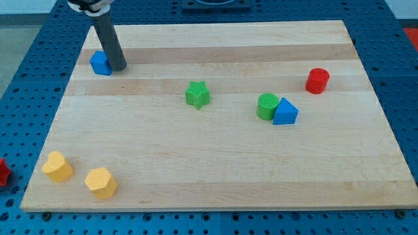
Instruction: Push the blue cube to top left
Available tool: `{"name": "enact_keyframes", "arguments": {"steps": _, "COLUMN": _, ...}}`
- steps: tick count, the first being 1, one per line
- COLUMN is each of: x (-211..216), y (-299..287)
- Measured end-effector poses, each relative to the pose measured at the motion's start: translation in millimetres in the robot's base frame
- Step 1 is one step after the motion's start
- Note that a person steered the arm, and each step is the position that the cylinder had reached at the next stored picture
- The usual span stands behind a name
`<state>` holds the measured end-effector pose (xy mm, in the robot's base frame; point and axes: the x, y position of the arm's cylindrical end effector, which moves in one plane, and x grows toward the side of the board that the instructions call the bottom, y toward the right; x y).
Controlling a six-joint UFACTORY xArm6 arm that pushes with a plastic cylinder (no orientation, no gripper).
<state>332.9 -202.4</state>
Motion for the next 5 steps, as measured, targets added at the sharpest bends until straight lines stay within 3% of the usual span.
{"name": "enact_keyframes", "arguments": {"steps": 1, "x": 39.3, "y": -22.6}}
{"name": "enact_keyframes", "arguments": {"steps": 2, "x": 1.9, "y": -47.2}}
{"name": "enact_keyframes", "arguments": {"steps": 4, "x": -58.9, "y": -15.6}}
{"name": "enact_keyframes", "arguments": {"steps": 5, "x": -59.5, "y": -15.6}}
